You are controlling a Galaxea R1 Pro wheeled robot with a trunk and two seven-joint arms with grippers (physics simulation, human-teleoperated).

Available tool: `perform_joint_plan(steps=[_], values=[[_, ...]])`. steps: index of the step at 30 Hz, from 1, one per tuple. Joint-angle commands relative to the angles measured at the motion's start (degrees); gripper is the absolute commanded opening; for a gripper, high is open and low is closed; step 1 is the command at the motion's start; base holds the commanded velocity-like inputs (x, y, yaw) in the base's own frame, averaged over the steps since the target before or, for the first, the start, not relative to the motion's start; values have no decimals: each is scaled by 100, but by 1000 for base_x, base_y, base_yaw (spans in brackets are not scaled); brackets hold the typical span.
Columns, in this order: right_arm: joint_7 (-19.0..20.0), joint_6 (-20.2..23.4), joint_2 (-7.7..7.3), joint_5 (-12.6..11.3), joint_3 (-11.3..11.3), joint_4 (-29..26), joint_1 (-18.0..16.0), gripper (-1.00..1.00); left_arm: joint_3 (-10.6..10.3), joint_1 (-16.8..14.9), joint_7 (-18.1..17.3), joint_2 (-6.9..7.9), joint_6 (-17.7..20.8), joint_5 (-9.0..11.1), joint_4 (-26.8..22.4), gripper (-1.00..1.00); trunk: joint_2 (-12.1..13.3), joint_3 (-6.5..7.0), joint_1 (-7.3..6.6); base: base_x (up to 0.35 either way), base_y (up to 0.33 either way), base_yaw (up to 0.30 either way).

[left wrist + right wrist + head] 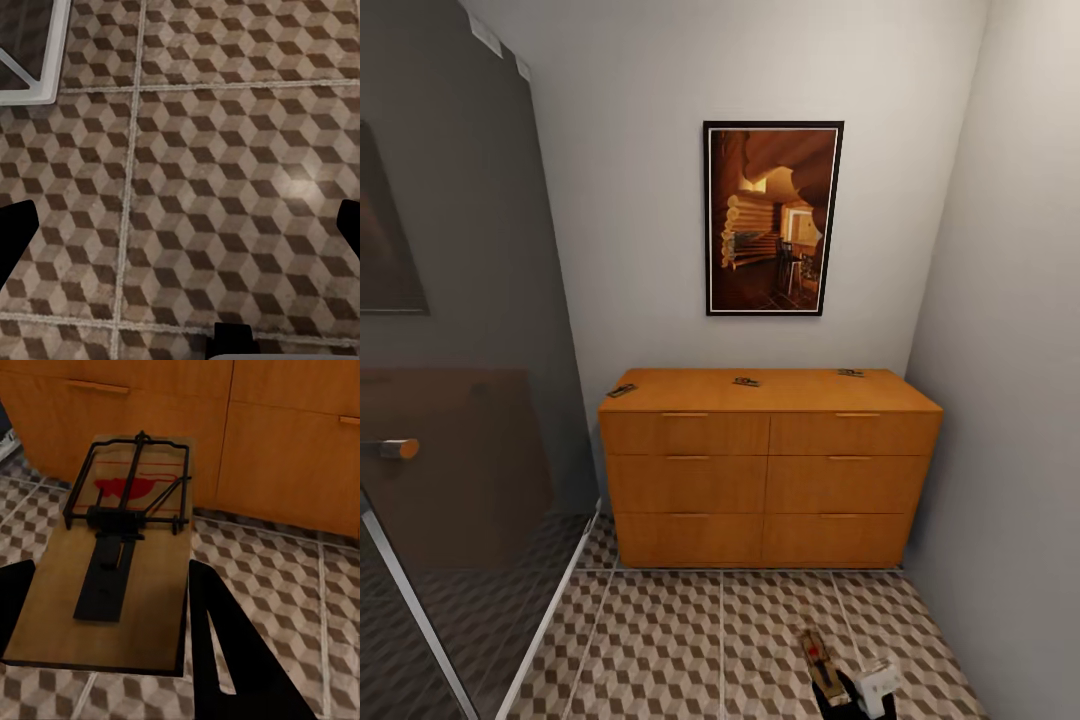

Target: Take the four mousetraps from the cabinet in the bathroom and place them on the bathroom floor. Make sure all four end up on the same floor surface, and ensure that at least two of them are either under or directly next to the same bathroom sink.

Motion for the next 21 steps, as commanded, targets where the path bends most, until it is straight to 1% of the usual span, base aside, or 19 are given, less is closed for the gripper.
perform_joint_plan(steps=[1,3,4,5,7,8,9,10,15,21], values=[[-8,-160,10,13,-20,2,104,-100,-10,-4,21,0,-18,-2,5,100,-3,-6,0,0,0,0],[-79,-346,28,10,-22,2,202,-100,-10,-4,21,0,-18,-2,5,100,-3,-6,0,0,0,0],[-274,-456,41,7,-25,-1,255,-100,-11,-4,21,0,-18,-2,5,100,-3,-6,0,0,0,0],[-376,-479,46,7,-26,-2,266,-100,-11,-4,21,0,-18,-2,5,100,-3,-6,0,0,0,0],[-909,-536,87,0,-28,-7,293,-100,-11,-4,21,0,-18,-2,5,100,-3,-6,0,0,0,0],[-1428,-573,177,1,-32,-11,307,-100,-11,-4,21,0,-18,-2,5,100,-3,-6,0,0,0,0],[-1519,-580,198,1,-32,-11,310,-100,-11,-4,21,0,-18,-2,5,100,-3,-6,0,0,0,0],[-1690,-595,240,3,-33,-14,315,-100,-9,-4,23,0,-18,-2,5,100,-3,-6,0,0,0,0],[-1838,-610,277,4,-35,-25,319,-100,-8,-4,25,0,-18,-2,5,100,-3,-6,0,0,0,0],[-1860,-613,284,4,-36,-27,320,-100,-8,-4,25,0,-18,-2,5,100,-3,-6,0,0,0,0]])
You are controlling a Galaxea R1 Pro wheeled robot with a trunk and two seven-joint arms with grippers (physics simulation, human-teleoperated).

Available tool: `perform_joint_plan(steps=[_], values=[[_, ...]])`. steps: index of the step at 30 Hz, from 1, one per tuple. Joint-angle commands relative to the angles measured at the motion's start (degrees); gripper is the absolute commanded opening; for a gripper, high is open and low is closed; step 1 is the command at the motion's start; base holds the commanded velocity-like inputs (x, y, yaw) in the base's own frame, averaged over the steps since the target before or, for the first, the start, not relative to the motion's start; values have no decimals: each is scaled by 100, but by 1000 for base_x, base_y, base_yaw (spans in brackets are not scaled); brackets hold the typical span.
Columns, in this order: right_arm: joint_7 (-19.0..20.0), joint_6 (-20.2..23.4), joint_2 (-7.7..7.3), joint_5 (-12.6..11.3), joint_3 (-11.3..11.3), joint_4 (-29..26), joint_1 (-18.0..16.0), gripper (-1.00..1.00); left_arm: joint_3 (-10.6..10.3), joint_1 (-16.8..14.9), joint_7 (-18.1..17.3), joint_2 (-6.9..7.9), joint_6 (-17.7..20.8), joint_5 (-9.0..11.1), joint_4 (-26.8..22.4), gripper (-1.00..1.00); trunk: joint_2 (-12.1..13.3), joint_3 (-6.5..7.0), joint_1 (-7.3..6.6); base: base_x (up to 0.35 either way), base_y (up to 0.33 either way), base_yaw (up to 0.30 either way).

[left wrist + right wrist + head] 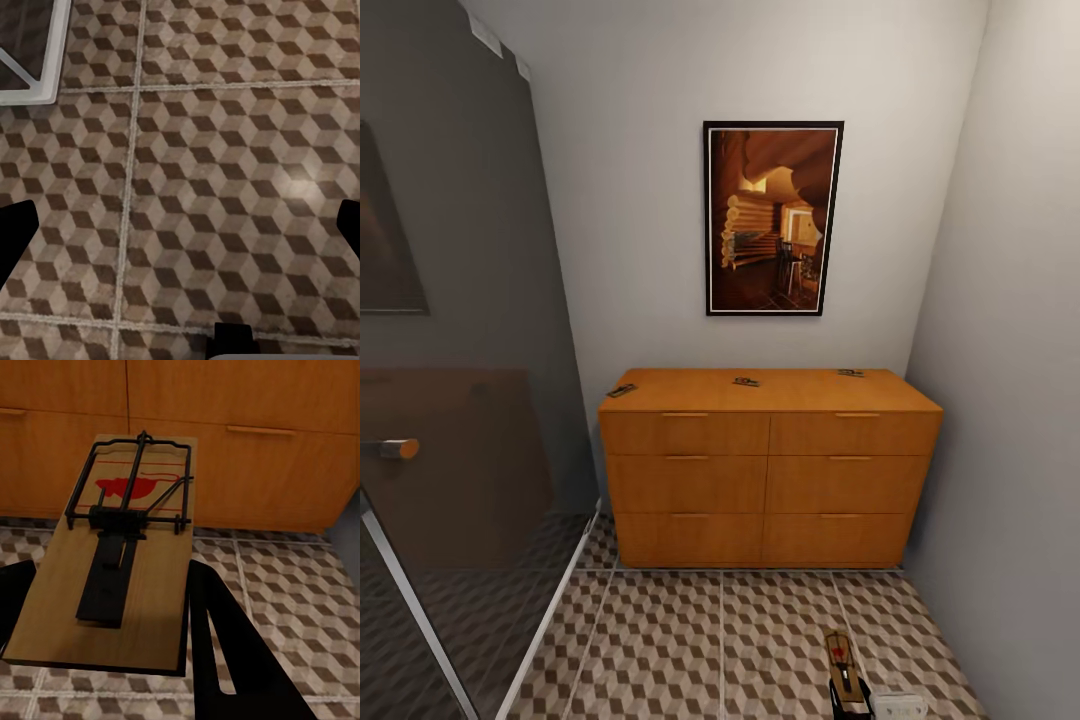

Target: Take the four mousetraps from the cabinet in the bathroom and place them on the bathroom floor. Make sure all four end up on the same floor surface, and ensure that at least two of them are either under or directly next to the same bathroom sink.

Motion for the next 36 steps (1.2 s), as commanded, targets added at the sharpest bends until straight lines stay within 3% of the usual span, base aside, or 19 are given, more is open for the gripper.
perform_joint_plan(steps=[1,22,25,29,30,35,36], values=[[-29,-10,-3,34,0,4,-4,-100,-10,-4,19,0,-18,-2,4,100,-3,-6,0,0,0,0],[-27,28,-2,34,7,9,-4,-100,20,-4,44,-58,68,-8,-69,100,-3,-6,0,0,0,0],[-26,42,-7,34,1,9,-4,-100,23,-4,59,-162,834,-10,-811,100,-3,-6,0,0,0,0],[-26,47,-2,34,5,9,-4,-100,23,-11,26,-202,3058,-8,-2762,100,-3,-6,0,0,0,0],[-26,48,-2,34,6,9,-4,-100,23,-11,24,-204,3279,-7,-3009,100,-3,-6,0,0,0,0],[-20,48,4,34,7,9,-4,-100,23,-34,18,-224,4910,-3,-5133,100,-3,-6,0,0,0,0],[-19,48,5,34,7,9,-4,-100,23,-54,18,-230,5107,-3,-5342,100,-3,-6,0,0,0,0]])
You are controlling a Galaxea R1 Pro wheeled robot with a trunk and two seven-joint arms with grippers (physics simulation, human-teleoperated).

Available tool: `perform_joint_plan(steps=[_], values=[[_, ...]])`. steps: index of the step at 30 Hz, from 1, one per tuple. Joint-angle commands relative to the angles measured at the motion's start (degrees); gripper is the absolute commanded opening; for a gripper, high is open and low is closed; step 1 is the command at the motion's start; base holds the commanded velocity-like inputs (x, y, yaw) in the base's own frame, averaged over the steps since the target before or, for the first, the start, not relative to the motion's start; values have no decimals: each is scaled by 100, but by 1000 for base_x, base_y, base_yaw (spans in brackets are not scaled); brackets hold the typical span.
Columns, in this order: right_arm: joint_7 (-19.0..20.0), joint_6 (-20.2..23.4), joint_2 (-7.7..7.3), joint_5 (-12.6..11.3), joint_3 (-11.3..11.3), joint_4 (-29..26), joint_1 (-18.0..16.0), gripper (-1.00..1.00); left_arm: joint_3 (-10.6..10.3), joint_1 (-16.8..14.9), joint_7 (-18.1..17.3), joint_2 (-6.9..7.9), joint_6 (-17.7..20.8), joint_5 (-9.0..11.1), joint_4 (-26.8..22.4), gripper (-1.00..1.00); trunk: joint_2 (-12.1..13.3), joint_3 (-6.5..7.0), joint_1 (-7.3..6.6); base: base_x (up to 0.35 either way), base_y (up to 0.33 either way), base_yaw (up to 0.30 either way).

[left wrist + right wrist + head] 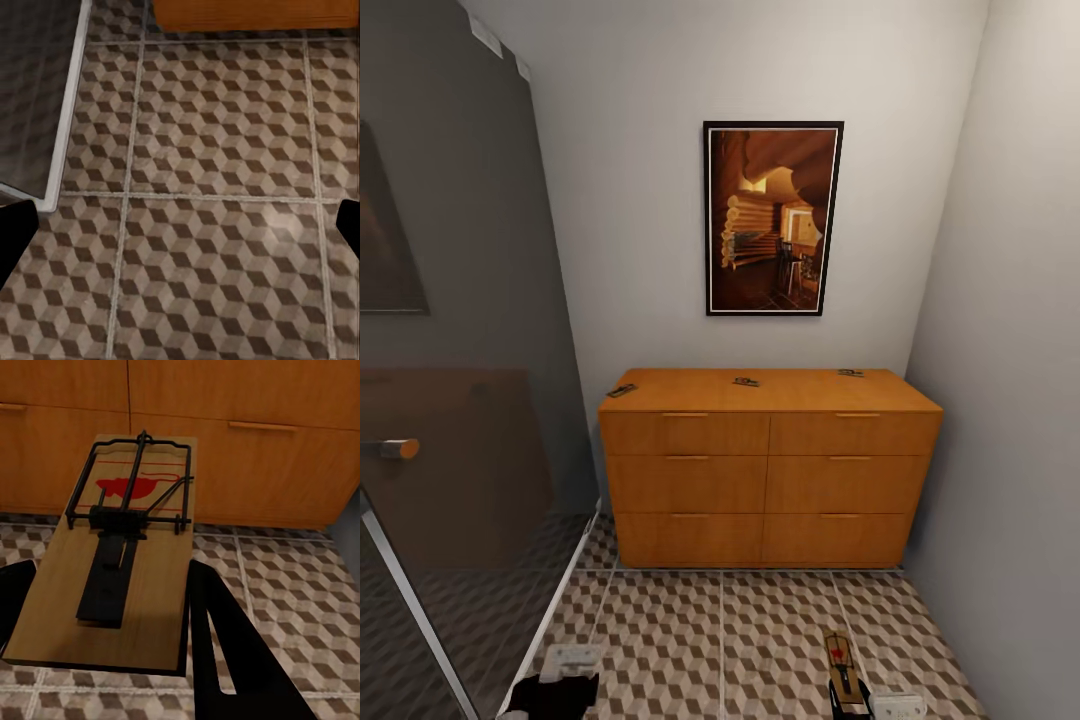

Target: Take the four mousetraps from the cabinet in the bathroom and place them on the bathroom floor. Make sure all four end up on the same floor surface, and ensure that at least two of them are either under or directly next to the same bathroom sink.

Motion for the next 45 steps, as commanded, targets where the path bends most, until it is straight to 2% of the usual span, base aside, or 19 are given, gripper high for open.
perform_joint_plan(steps=[1,2,5,10,13,14,18,19,23,24,28,31,35,41,42,45], values=[[-24,-13,1,33,1,4,-4,-100,-5,-68,17,-12,433,1,-403,100,-4,-7,0,0,0,0],[-24,-13,-1,33,1,4,-4,-100,-5,-172,17,-22,807,1,-725,100,-4,-7,0,0,0,0],[-23,-13,-3,33,1,4,-4,-100,-5,-549,17,-34,1478,1,-1198,100,-4,-7,0,0,0,0],[-23,-13,-9,33,-2,4,-4,-100,-5,-1281,26,-89,1939,1,-1479,100,-4,-7,0,0,0,0],[-23,-13,-13,33,0,4,-4,-100,-5,-1851,26,-175,2507,1,-1565,100,-4,-7,0,0,0,0],[-23,-12,-14,33,0,4,-4,-100,-5,-2496,29,-215,2808,21,-1534,100,-4,-7,0,0,0,0],[-23,-6,-14,33,1,4,-4,-100,-5,-3725,56,-245,2979,34,-1321,100,-4,-7,0,0,0,0],[-23,-5,-14,33,1,4,-4,-100,-5,-3847,62,-251,2984,32,-1292,100,-4,-7,0,0,0,0],[-17,-5,-12,33,1,4,-4,-100,-5,-4690,99,-287,2997,11,-900,100,-4,-7,0,0,0,0],[-16,-5,-11,33,1,4,-4,-100,-5,-4783,104,-289,2997,0,-830,100,-4,-7,0,0,0,0],[-8,-5,-6,35,1,4,-4,-100,-5,-5606,155,-294,2991,-155,25,100,-4,-7,0,0,0,0],[-6,-4,-6,37,1,4,-4,-100,-2,-6077,193,-295,2990,-223,540,100,-4,-7,0,0,0,0],[-11,-4,-10,38,1,4,-4,-100,-6,-6298,190,-361,2995,-263,690,100,-4,-7,0,0,0,0],[-14,-4,-14,42,1,6,-4,-100,-79,-6368,154,-395,3021,-269,575,100,-4,-7,0,0,0,0],[-14,-1,-14,42,1,9,-4,-100,-210,-6373,129,-292,3027,-267,478,100,-4,-7,0,0,0,0],[-14,2,-14,42,1,11,-4,-100,-428,-6375,-25,-136,3029,-265,418,100,-4,-7,0,0,0,0]])
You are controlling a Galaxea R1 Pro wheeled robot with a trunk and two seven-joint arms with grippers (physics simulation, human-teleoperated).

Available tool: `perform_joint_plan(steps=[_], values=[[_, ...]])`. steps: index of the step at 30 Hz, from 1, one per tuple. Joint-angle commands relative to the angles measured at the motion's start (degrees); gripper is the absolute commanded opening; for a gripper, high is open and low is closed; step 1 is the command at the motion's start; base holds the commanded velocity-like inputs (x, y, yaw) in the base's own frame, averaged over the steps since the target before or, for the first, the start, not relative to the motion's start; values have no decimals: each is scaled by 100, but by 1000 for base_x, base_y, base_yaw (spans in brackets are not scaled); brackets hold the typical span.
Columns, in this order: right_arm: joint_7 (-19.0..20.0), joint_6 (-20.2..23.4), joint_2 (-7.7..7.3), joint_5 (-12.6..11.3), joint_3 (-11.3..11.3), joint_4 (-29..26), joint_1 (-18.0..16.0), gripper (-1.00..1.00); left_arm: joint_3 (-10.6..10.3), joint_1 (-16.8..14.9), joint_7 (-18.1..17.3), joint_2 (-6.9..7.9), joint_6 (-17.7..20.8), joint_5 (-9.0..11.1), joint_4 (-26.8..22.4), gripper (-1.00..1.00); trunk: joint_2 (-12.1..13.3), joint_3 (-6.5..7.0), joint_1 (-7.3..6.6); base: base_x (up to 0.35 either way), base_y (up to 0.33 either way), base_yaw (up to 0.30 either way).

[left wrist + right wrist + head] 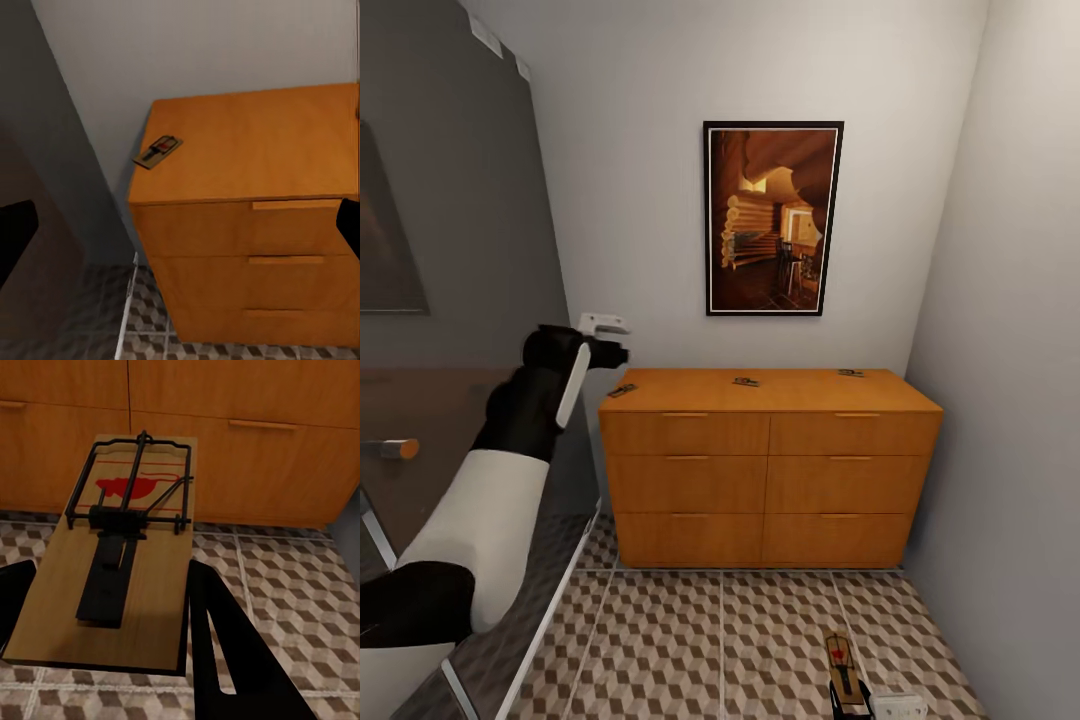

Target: Take the four mousetraps from the cabinet in the bathroom and place them on the bathroom floor. Make sure all four end up on the same floor surface, and ensure that at least two of them are either under or directly next to the same bathroom sink.

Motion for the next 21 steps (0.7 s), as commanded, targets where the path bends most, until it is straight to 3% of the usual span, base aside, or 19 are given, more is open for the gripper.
perform_joint_plan(steps=[1,6,14,21], values=[[-24,-13,-1,34,0,5,-4,-100,-101,-7,-136,60,22,-23,-24,100,-4,-7,0,0,0,0],[-24,-4,-1,34,0,6,-4,-100,-254,-14,-847,403,19,-22,-61,100,-4,-7,0,0,0,0],[-31,-2,-1,34,0,6,-4,-100,-336,-15,-2538,1067,-5,-30,-57,100,-4,-7,0,0,0,0],[-33,-2,-1,34,0,6,-4,-100,-387,-15,-3068,1466,-31,-39,-63,100,-4,-7,0,0,0,0]])
